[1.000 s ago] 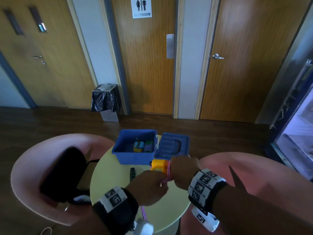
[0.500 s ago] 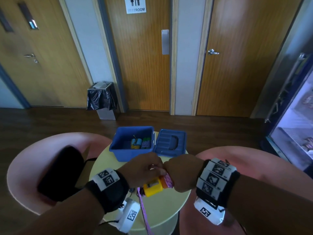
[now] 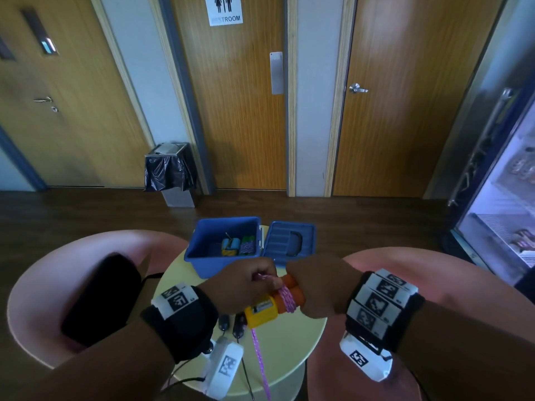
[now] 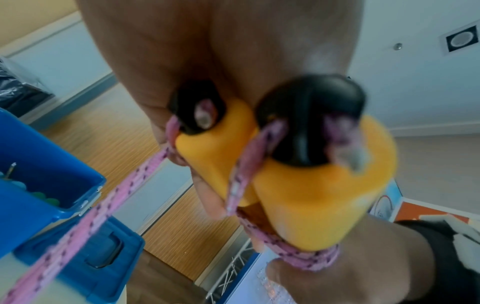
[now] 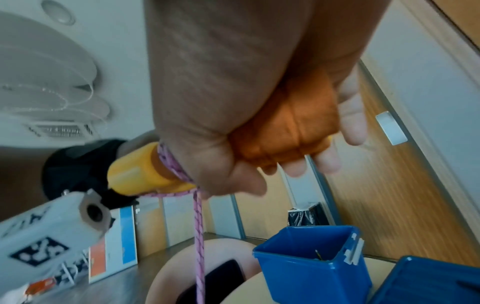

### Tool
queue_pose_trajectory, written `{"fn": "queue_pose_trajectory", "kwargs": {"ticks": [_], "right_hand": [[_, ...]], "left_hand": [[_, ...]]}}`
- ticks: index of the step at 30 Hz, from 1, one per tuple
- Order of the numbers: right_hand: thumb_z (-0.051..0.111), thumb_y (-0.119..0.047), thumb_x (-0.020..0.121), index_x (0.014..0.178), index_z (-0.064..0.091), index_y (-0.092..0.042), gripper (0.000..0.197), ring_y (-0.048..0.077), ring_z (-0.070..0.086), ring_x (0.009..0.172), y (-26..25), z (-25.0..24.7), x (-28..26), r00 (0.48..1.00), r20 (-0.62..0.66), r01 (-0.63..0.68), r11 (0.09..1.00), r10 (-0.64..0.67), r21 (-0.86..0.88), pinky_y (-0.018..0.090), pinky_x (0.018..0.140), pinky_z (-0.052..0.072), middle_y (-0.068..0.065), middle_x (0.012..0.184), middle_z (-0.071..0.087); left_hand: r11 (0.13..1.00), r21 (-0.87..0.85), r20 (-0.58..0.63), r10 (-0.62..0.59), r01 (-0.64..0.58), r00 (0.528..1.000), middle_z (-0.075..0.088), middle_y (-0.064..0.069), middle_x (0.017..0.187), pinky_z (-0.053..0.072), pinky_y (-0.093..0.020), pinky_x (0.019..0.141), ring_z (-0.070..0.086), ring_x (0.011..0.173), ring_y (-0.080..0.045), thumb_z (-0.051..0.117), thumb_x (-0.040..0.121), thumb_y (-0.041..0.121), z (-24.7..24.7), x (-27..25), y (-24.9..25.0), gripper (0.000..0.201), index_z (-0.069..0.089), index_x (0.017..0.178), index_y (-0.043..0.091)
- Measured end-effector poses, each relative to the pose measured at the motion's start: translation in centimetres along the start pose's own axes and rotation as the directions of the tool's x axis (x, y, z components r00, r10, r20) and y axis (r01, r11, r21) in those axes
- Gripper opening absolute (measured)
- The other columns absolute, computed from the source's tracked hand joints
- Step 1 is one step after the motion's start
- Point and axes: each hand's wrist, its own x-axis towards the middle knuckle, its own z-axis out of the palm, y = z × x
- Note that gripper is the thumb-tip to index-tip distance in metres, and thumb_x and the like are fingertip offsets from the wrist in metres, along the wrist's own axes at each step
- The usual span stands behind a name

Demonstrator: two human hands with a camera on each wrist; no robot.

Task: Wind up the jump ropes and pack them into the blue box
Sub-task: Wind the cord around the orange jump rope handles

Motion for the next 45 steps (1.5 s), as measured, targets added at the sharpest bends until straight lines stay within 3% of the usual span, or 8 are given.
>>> {"fn": "queue_pose_trajectory", "kwargs": {"ticks": [11, 19, 21, 24, 28, 32, 36, 45], "right_hand": [[0.070, -0.045, 0.065, 0.089, 0.053, -0.026, 0.035, 0.017, 0.057, 0.064, -0.7, -1.2, 0.0, 0.952, -0.256, 0.148, 0.983, -0.171, -0.108, 0.027, 0.058, 0.043, -0.006, 0.078, 0.060], [0.072, -0.045, 0.065, 0.091, 0.065, -0.019, 0.038, 0.019, 0.064, 0.066, -1.6, -3.0, 0.0, 0.751, -0.654, 0.177, 0.982, -0.087, 0.072, 0.029, 0.059, 0.052, -0.004, 0.079, 0.068], [0.073, -0.046, 0.065, 0.094, 0.066, -0.018, 0.041, 0.021, 0.066, 0.066, -2.0, -3.2, 0.3, 0.719, -0.695, 0.123, 0.987, -0.019, 0.100, 0.030, 0.057, 0.053, -0.004, 0.080, 0.069], [0.068, -0.049, 0.069, 0.096, 0.065, -0.020, 0.040, 0.018, 0.067, 0.067, -2.4, -3.1, 0.6, 0.695, -0.717, 0.052, 0.991, 0.050, 0.119, 0.027, 0.057, 0.050, -0.005, 0.080, 0.069], [0.046, -0.059, 0.074, 0.100, 0.061, -0.022, 0.048, 0.017, 0.066, 0.071, -3.1, -3.4, 0.7, 0.724, -0.674, -0.059, 0.986, 0.148, 0.153, 0.025, 0.061, 0.048, -0.004, 0.083, 0.068], [0.045, -0.062, 0.076, 0.101, 0.057, -0.023, 0.048, 0.018, 0.065, 0.073, -3.5, -4.5, 0.5, 0.757, -0.636, -0.100, 0.989, 0.147, 0.109, 0.030, 0.062, 0.052, -0.006, 0.086, 0.066], [0.061, -0.060, 0.079, 0.106, 0.052, -0.020, 0.049, 0.021, 0.065, 0.079, -3.0, -5.5, 0.9, 0.792, -0.573, -0.215, 0.975, 0.209, 0.059, 0.029, 0.063, 0.049, -0.003, 0.093, 0.063], [0.063, -0.031, 0.086, 0.101, 0.056, -0.017, 0.022, 0.017, 0.060, 0.073, 0.3, -4.8, 2.3, 0.841, -0.224, -0.495, 0.868, 0.492, 0.047, 0.031, 0.062, 0.049, -0.003, 0.084, 0.060]], "left_hand": [[0.945, -0.307, 0.072, -0.092, 0.109, 0.993, 0.061, 0.009, 0.072, 0.048, -0.028, 0.068, 0.058, 0.070, -0.007, 0.064, 0.094, 0.034, -2.7, 0.0, -0.4, 0.021, 0.065, 0.076, 0.025], [0.451, -0.875, -0.013, -0.388, 0.178, 0.921, 0.060, -0.026, 0.128, 0.055, -0.050, 0.092, 0.066, 0.108, -0.036, 0.070, 0.088, 0.019, -1.7, -0.1, -3.4, 0.039, 0.059, 0.122, 0.006], [0.389, -0.918, -0.071, -0.358, 0.080, 0.931, 0.067, -0.015, 0.106, 0.055, -0.039, 0.071, 0.065, 0.089, -0.027, 0.072, 0.082, 0.028, 0.0, -0.4, -1.7, 0.038, 0.062, 0.114, 0.010], [0.618, -0.786, -0.245, -0.308, -0.002, 0.919, 0.041, 0.003, 0.054, 0.031, -0.021, 0.043, 0.037, 0.044, -0.008, 0.051, 0.094, 0.014, 2.4, -0.1, 1.6, 0.022, 0.051, 0.072, 0.017], [0.647, -0.757, -0.341, -0.280, -0.085, 0.898, 0.025, 0.005, 0.055, 0.016, -0.025, 0.047, 0.020, 0.047, -0.010, 0.052, 0.091, 0.013, 3.5, -0.3, 3.3, 0.033, 0.035, 0.064, 0.022], [0.812, -0.563, -0.486, -0.173, -0.156, 0.856, 0.066, -0.009, 0.077, 0.046, -0.032, 0.068, 0.052, 0.076, -0.025, 0.044, 0.096, 0.008, 3.2, 0.1, 1.5, 0.024, 0.067, 0.088, 0.006], [0.847, -0.479, -0.530, -0.071, -0.229, 0.845, 0.059, -0.012, 0.070, 0.040, -0.010, 0.069, 0.051, 0.069, -0.010, 0.040, 0.105, 0.020, 4.0, -0.3, 1.6, 0.039, 0.058, 0.075, 0.002], [0.958, -0.259, -0.087, -0.148, 0.121, 0.985, 0.042, 0.008, 0.056, 0.033, -0.024, 0.056, 0.039, 0.053, -0.008, 0.042, 0.105, 0.020, 4.0, -2.4, 3.6, 0.033, 0.052, 0.074, 0.023]]}}
